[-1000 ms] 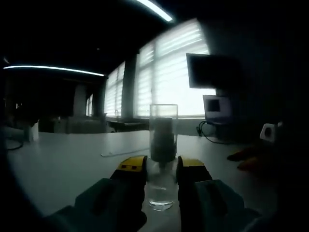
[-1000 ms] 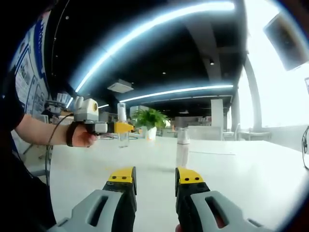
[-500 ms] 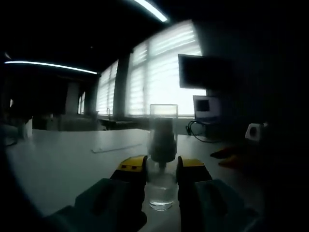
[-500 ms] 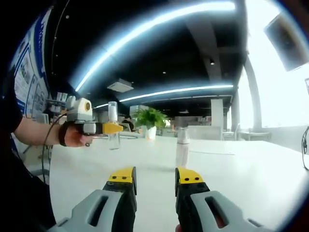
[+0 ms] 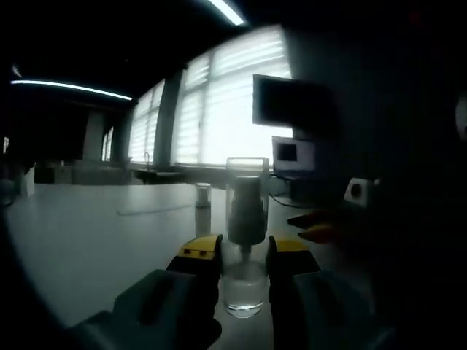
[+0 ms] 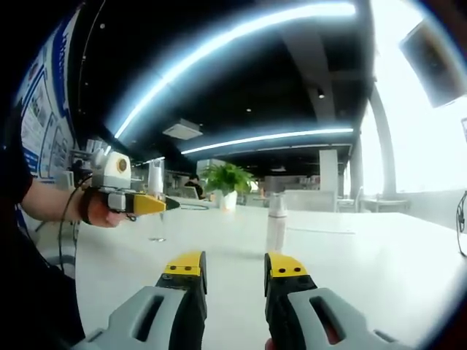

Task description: Clamp pump bottle remove cover press pump head put on cover

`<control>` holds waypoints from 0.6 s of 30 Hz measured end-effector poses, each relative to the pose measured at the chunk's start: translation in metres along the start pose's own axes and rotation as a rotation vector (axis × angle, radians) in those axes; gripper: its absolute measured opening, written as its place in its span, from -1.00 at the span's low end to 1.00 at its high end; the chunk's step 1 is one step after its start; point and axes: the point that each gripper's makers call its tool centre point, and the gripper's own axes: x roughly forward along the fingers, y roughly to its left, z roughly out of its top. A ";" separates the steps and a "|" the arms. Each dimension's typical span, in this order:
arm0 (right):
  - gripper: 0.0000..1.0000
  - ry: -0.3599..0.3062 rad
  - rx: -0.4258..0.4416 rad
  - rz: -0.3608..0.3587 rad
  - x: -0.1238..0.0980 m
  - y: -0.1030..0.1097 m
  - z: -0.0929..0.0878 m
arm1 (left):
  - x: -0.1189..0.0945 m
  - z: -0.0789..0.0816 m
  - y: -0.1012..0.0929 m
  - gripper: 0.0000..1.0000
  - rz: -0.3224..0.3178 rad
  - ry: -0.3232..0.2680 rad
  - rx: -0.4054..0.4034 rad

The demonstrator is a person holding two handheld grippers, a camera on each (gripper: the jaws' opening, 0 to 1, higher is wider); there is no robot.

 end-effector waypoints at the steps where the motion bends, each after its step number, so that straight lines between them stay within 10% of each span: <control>1: -0.47 0.001 0.000 -0.001 0.000 0.000 0.000 | -0.001 -0.001 -0.001 -0.68 -0.004 -0.002 -0.009; 18: -0.48 0.005 -0.004 -0.002 0.000 -0.001 -0.001 | -0.006 -0.025 -0.018 -0.68 -0.032 0.007 -0.031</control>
